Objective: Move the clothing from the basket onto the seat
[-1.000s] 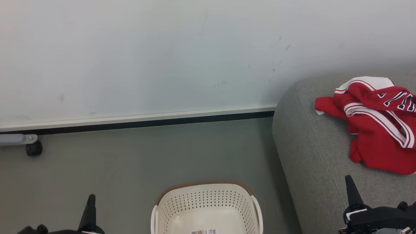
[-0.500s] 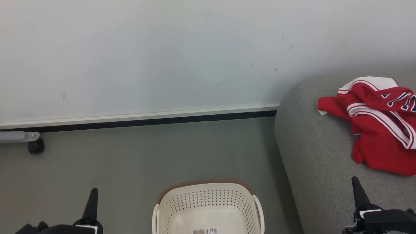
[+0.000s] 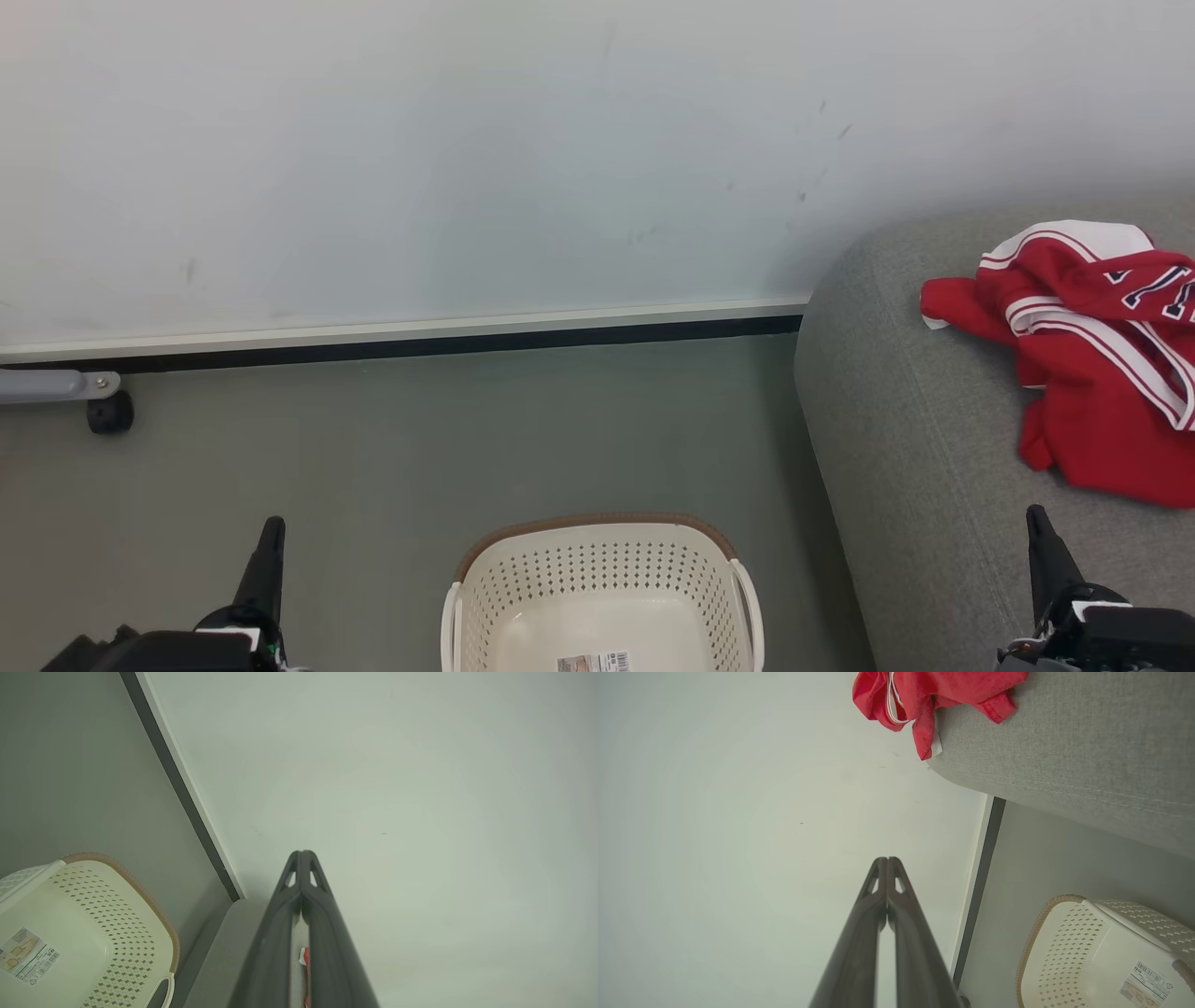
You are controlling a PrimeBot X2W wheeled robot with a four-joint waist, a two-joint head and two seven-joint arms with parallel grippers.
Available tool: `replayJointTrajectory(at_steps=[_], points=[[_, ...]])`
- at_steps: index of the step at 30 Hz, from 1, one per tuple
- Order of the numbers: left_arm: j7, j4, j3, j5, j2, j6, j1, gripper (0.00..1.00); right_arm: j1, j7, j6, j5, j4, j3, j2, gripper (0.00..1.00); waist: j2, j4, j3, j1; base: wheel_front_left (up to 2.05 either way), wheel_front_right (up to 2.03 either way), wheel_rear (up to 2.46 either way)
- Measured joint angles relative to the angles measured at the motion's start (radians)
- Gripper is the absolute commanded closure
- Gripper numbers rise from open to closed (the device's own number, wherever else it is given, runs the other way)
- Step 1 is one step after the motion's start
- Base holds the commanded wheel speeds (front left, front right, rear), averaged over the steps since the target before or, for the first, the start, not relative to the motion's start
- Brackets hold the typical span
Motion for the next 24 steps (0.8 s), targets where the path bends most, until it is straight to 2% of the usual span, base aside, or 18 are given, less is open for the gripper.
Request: replayJointTrajectory(at_steps=[7,24], points=[[0.019,0.011,0.008,-0.074,-0.009,-0.016,-0.018,1.0,-0.007,0.018,0.016,0.069,0.006,-0.026,0.007,1.0,0.0,0.003,0.002,0.0,0.0,0.0,0.0],[0.019,0.012,0.009,-0.077,-0.009,-0.016,-0.018,1.0,-0.007,0.018,0.017,0.069,0.006,-0.026,0.008,1.0,0.0,0.003,0.002,0.0001,0.0,0.0,0.0]])
